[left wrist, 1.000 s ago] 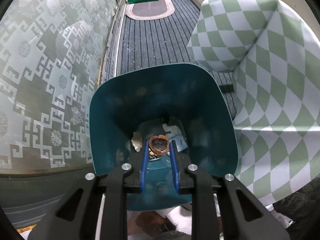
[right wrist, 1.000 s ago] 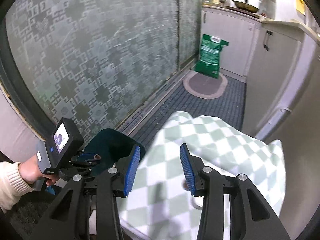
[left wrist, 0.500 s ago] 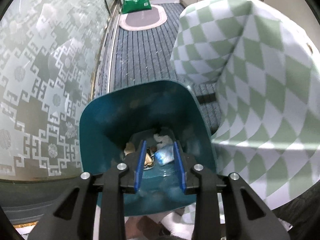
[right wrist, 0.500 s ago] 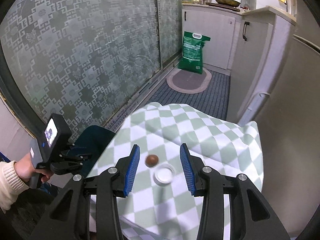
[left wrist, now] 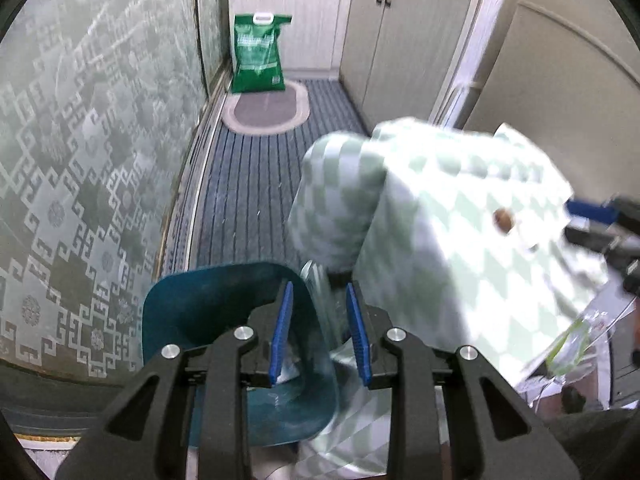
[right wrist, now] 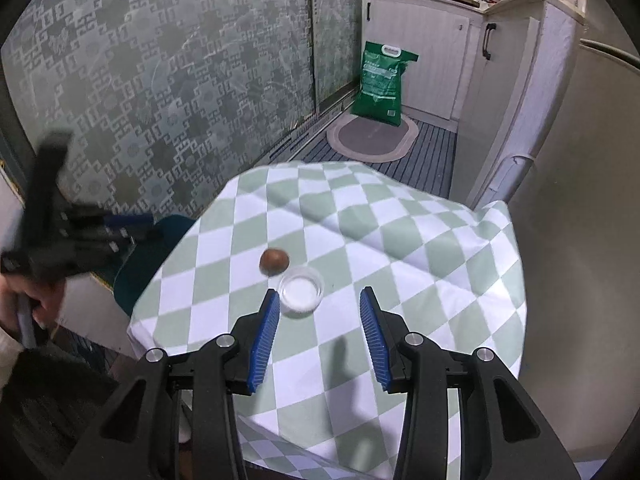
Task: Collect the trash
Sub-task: 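Move both tools back over the table toward the nut and white cup, then grasp the brown nut with the left tool while the right tool grasps the small white cup, then carry the nut and the white cup over the teal bin with both tools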
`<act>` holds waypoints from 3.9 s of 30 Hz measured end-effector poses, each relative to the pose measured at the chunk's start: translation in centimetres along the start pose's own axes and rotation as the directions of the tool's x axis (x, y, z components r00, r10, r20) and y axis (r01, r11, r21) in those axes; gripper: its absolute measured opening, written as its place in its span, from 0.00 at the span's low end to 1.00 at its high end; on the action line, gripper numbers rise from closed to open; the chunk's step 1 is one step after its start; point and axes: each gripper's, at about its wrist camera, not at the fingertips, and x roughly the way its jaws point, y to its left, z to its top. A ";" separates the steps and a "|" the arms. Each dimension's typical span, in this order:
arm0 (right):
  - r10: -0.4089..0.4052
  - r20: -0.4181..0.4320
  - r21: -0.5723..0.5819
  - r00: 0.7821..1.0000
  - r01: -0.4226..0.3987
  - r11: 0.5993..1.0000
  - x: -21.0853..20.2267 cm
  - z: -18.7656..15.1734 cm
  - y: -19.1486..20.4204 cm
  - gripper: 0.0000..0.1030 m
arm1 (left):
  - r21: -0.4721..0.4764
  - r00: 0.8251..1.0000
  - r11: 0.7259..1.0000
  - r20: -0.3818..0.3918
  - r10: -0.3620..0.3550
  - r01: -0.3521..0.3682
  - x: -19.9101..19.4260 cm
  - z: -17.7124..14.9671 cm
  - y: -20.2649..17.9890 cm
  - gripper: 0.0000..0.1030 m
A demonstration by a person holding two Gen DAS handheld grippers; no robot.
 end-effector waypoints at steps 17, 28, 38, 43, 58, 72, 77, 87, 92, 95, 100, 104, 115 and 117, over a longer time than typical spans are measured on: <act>0.006 -0.039 -0.039 0.999 -0.007 0.999 3.4 0.3 1.1 0.41 | 0.106 0.989 0.988 0.087 -0.123 0.114 -3.6 1.6 -5.2 0.40; 0.006 -0.030 -0.041 1.000 -0.007 0.999 4.2 0.9 1.1 0.29 | 0.196 0.988 0.972 0.056 -0.142 0.129 -2.0 1.3 -8.3 0.42; 0.011 0.033 0.010 0.999 -0.011 1.000 0.4 1.0 -1.2 0.29 | 0.234 0.991 0.965 0.033 -0.127 0.116 0.3 1.7 -10.9 0.39; 0.022 0.050 0.019 0.999 -0.023 1.000 -0.8 0.7 -2.1 0.29 | 0.228 0.992 0.966 0.009 -0.128 0.123 2.0 2.4 -11.8 0.37; 0.011 0.051 0.034 0.999 -0.013 0.999 -1.6 -0.1 -4.4 0.29 | 0.256 0.997 0.963 0.002 -0.081 0.077 3.8 3.5 -13.5 0.20; 0.028 0.066 0.011 0.997 -0.029 1.000 -1.4 1.4 -1.8 0.29 | 0.191 0.990 0.976 0.066 -0.121 0.107 -0.5 3.2 -10.0 0.19; 0.052 0.060 -0.017 0.997 -0.051 0.999 -0.2 2.7 0.6 0.29 | 0.154 0.992 0.984 0.077 -0.101 0.088 -1.5 3.0 -7.3 0.19; 0.105 0.039 -0.074 0.994 -0.102 0.992 2.4 5.3 5.1 0.29 | 0.100 0.998 0.995 0.051 -0.035 0.030 -1.6 1.6 -1.1 0.19; 0.142 0.022 -0.108 0.990 -0.139 0.984 3.5 6.5 8.0 0.29 | 0.084 1.000 0.996 -0.004 0.007 -0.006 -0.3 0.2 1.5 0.19; 0.161 0.008 -0.133 0.987 -0.159 0.978 4.3 7.0 9.8 0.29 | 0.080 0.999 0.997 -0.046 0.025 -0.022 0.6 -0.8 3.1 0.19; 0.183 -0.016 -0.158 0.983 -0.183 0.970 5.7 7.9 12.5 0.29 | 0.077 0.992 0.996 -0.117 0.043 -0.034 2.4 -2.3 5.2 0.20; 0.201 -0.060 -0.179 0.978 -0.209 0.961 6.9 8.0 14.2 0.29 | 0.075 0.982 0.996 -0.175 0.069 -0.056 3.7 -3.3 6.7 0.21; 0.192 -0.183 -0.184 0.964 -0.225 0.957 10.9 7.9 17.3 0.29 | 0.048 0.970 0.994 -0.215 0.109 -0.101 4.1 -4.6 10.3 0.33; 0.185 -0.204 -0.187 0.961 -0.224 0.956 11.5 7.9 17.8 0.29 | 0.040 0.972 0.994 -0.206 0.109 -0.103 3.7 -4.5 10.6 0.33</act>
